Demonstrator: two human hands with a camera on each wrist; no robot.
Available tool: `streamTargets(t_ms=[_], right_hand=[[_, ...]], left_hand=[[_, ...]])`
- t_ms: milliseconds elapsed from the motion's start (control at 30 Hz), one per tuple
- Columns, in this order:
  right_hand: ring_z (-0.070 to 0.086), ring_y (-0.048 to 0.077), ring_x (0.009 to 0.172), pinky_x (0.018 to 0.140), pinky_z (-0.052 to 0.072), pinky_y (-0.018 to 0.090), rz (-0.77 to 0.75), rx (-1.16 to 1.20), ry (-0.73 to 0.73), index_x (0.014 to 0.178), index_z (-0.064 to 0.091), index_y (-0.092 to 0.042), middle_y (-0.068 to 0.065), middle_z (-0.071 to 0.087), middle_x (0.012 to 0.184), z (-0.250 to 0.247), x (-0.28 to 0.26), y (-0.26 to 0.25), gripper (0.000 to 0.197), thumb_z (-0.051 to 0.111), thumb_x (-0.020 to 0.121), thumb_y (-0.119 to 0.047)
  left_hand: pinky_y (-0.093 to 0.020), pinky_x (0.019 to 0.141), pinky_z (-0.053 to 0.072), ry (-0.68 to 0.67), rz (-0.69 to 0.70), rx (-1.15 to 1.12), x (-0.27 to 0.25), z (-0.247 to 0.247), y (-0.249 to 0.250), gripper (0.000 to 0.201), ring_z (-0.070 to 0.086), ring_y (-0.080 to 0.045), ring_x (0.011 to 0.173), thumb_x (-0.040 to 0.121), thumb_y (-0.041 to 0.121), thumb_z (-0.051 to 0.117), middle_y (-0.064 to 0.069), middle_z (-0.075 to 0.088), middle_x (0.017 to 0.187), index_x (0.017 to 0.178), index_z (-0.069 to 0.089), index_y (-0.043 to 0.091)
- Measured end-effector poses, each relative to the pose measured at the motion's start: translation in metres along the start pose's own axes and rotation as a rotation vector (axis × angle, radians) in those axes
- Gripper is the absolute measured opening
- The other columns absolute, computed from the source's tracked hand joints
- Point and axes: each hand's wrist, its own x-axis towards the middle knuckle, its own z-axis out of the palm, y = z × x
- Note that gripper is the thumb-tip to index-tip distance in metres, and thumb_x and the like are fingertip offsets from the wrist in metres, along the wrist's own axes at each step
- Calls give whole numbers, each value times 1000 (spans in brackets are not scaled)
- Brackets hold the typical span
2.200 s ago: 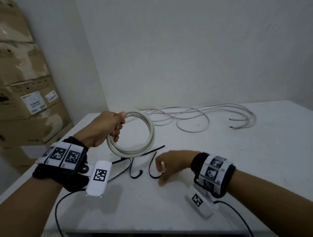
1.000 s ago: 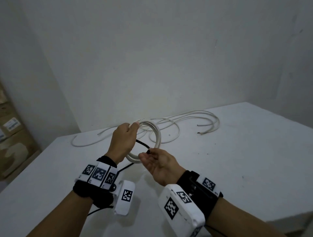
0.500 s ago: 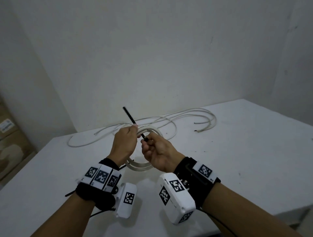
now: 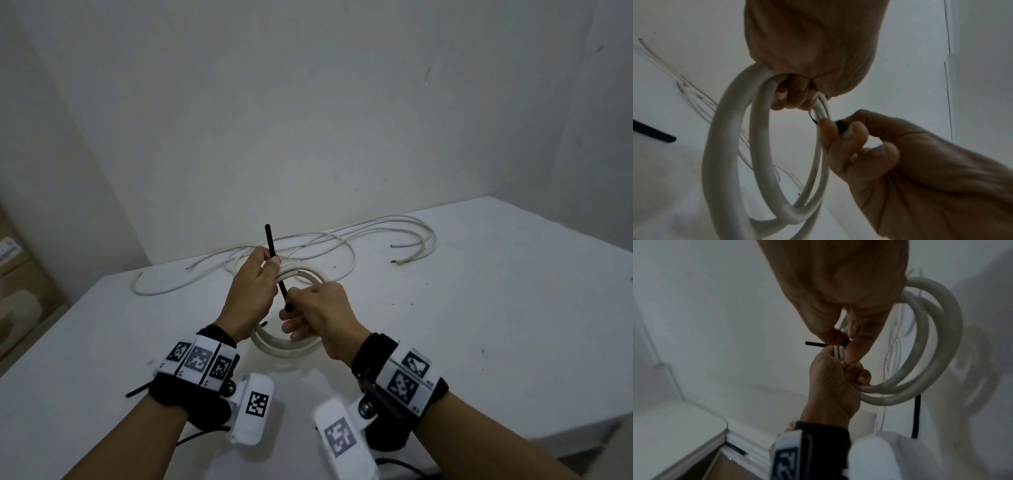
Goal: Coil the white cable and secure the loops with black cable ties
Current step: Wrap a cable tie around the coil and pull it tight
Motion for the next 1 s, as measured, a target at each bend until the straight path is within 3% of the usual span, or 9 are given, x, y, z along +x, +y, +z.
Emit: streamTargets(t_ms=[133,233,400,500,633,767,833,900,1000], right_hand=[[53,17,43,39,43,24,-238,-156,64,95,52,-10,12,61,66,1,-2,3,8,54,87,-8],[53,14,48,41,45,25,-305,-299,-44,88,66,-2,10,61,67,-5,-3,2,15,52,90,-8],[60,17,63,52,49,22,-307,-103,-246,100,65,12,13,64,79,-21,-2,-2,21,57,93,-6],[63,18,68,59,52,22,-322,-17,-322,104,63,11,18,65,85,-28,-3,-13,20,57,91,-2],[62,17,58,53,50,20,-384,-115,-210,92,64,-1,14,65,75,-28,-2,-26,17,49,92,8],[58,5,57,54,46,15,-478,-221,-60,84,64,-10,0,61,66,-26,5,-34,24,47,92,5],[62,11,69,69,56,30,-514,-240,-5,79,65,-16,-5,64,70,-26,9,-34,28,49,91,3],[63,20,77,81,55,46,-515,-273,35,76,66,-23,-6,66,74,-25,12,-33,29,51,91,-2],[64,26,77,84,54,55,-471,-238,37,77,66,-19,1,67,75,-23,11,-32,26,52,92,-3]], left_hand=[[-26,41,28,-22,0,-16,-3,5,-5,19,36,-12,48,98,31,40,1,43,61,84,45,20],[-27,41,27,-28,-8,-26,0,4,-6,18,37,-15,49,98,32,40,2,43,60,84,45,23],[-25,42,27,-51,-51,-71,2,0,-2,16,38,-20,52,97,33,41,-6,46,66,90,48,21],[-26,44,22,-92,-75,-154,-1,0,2,15,34,-17,49,98,29,41,-4,47,63,94,48,16],[-28,45,16,-156,-50,-163,-7,1,9,16,29,-8,41,99,22,40,6,41,52,95,47,9],[-29,45,16,-156,7,-164,-14,5,13,18,27,-8,41,99,20,37,1,37,56,86,50,21],[-28,45,17,-145,2,-167,-15,6,15,19,28,-9,41,100,22,37,-2,36,58,90,53,23],[-27,46,18,-138,-4,-173,-16,8,15,19,28,-9,42,101,22,36,-1,37,58,96,54,24],[-25,45,18,-133,2,-180,-18,10,15,21,28,-9,41,100,20,36,3,40,55,96,56,24]])
